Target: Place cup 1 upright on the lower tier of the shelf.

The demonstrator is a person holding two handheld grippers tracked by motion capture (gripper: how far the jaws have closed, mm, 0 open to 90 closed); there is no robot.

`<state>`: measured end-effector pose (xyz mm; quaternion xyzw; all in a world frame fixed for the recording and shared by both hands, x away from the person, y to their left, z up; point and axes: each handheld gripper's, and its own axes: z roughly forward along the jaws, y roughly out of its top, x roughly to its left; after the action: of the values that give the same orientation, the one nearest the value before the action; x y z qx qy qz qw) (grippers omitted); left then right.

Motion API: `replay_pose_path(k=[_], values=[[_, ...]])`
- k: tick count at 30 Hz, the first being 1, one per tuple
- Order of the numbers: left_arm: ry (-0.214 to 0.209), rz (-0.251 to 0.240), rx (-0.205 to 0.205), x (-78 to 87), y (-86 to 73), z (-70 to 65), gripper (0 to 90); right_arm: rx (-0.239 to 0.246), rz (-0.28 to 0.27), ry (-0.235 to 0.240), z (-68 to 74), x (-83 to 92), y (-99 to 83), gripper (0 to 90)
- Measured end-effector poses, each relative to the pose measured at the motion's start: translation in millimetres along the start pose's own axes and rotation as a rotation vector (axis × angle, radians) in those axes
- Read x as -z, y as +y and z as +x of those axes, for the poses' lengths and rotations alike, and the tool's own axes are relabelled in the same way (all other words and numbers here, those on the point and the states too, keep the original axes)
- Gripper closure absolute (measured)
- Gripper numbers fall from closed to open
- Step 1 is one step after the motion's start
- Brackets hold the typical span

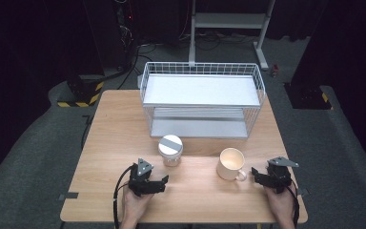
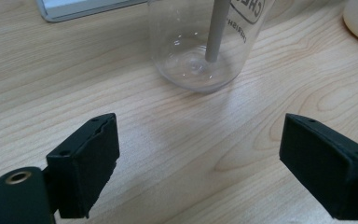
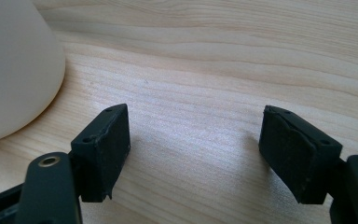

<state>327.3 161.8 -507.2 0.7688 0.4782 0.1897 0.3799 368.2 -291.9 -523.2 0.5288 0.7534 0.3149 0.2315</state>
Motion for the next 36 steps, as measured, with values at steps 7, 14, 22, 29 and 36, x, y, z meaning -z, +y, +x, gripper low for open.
replay_pose_path(k=[7,14,22,29,36], values=[[-0.008,-0.011,0.012,-3.8,8.1,-2.2,9.1,0.000,0.000,0.000,0.0,0.0,0.0,25.0],[-0.004,-0.018,-0.001,-10.6,20.4,-6.8,7.6,0.005,-0.003,0.003,0.2,-0.1,-0.1,25.1],[-0.003,-0.017,0.000,-18.8,31.6,-8.3,6.3,0.006,-0.003,0.004,0.3,-0.1,-0.1,25.1],[-0.017,-0.031,0.033,-24.3,34.2,-4.7,5.4,0.004,-0.002,0.004,0.5,0.1,-0.2,25.1],[-0.003,-0.036,0.034,-27.0,39.6,-1.5,3.2,0.005,-0.002,0.006,0.5,0.0,-0.2,25.1]])
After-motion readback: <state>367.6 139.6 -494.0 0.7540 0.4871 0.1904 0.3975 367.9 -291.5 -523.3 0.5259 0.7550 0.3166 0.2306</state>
